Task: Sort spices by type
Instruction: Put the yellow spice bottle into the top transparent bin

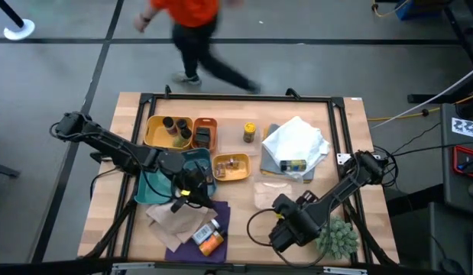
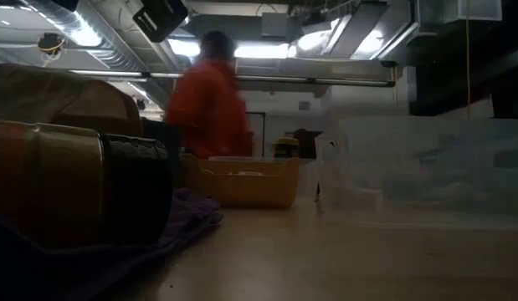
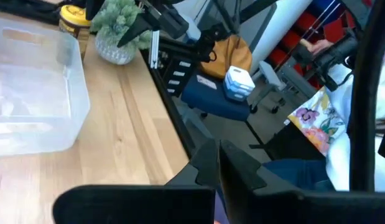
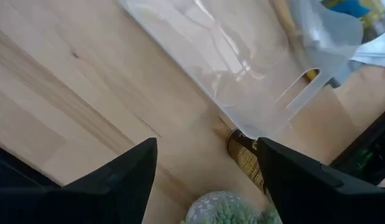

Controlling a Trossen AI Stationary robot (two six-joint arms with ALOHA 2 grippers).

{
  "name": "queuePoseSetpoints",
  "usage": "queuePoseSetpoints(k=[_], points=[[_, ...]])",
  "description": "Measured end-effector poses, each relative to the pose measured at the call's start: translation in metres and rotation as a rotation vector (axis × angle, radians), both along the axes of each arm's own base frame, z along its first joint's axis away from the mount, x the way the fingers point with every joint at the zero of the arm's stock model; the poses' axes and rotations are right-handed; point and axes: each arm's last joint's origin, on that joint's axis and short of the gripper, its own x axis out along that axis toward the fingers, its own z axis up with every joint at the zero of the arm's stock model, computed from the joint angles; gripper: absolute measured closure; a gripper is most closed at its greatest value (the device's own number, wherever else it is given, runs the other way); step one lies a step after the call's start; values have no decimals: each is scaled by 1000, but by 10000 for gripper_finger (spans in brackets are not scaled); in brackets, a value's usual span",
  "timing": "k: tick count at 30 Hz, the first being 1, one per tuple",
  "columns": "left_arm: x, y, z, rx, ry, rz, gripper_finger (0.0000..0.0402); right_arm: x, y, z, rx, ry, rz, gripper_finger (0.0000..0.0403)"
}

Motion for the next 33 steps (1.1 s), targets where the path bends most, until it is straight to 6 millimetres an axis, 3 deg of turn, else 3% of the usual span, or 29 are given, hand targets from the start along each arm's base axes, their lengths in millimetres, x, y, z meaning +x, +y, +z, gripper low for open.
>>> queuePoseSetpoints(k=[9,13,23,33], points=[[-1,0,-2,6,20,0,398,-7,-3,5,63,55,158,127],[-1,0,-2,6,18,0,398,-21,-14,9,59,66,160,127],[-1,0,-2,6,18,0,398,-74,-52,6,79,99,-27,127],[0,0,-2,6,18,0,398,-83,-53,-11,146,67,-26,127]])
